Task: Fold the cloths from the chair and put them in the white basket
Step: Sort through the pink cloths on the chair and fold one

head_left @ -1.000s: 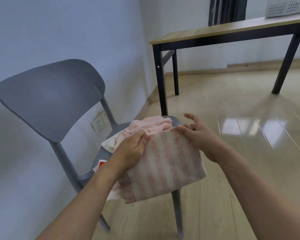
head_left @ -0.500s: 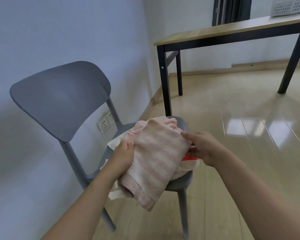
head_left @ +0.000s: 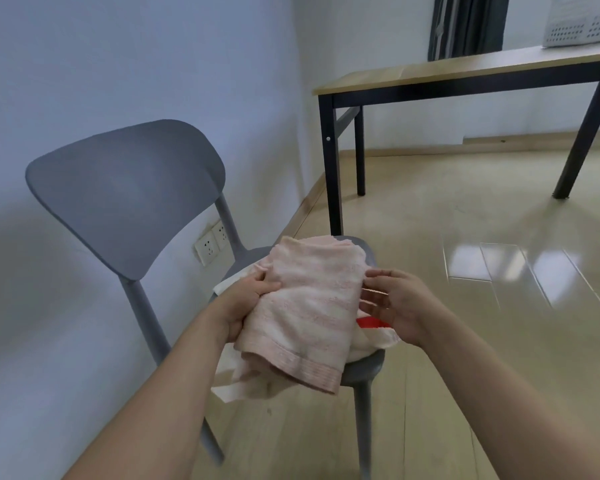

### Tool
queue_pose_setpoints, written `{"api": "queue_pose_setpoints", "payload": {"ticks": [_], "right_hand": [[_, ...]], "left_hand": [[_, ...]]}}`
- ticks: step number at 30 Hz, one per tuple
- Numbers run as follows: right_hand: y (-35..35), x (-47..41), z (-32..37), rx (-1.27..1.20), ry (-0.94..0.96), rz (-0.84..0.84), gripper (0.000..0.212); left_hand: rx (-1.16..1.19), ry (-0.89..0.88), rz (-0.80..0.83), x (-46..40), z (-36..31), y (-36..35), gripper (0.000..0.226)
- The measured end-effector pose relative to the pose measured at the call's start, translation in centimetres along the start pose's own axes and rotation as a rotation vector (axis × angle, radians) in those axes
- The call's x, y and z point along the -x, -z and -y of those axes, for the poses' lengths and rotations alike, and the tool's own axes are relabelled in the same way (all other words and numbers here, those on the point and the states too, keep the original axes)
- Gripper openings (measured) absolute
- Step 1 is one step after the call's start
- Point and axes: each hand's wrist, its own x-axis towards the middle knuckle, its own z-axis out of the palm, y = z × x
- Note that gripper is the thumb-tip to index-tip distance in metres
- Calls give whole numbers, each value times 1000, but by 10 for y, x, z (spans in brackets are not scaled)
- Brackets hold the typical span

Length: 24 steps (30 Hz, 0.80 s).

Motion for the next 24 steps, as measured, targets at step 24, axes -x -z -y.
{"api": "queue_pose_setpoints", "payload": {"ticks": [24], "right_hand": [[-9, -3, -29, 634, 147, 107, 23]], "left_hand": [[161, -105, -102, 15, 31, 6, 22]]}}
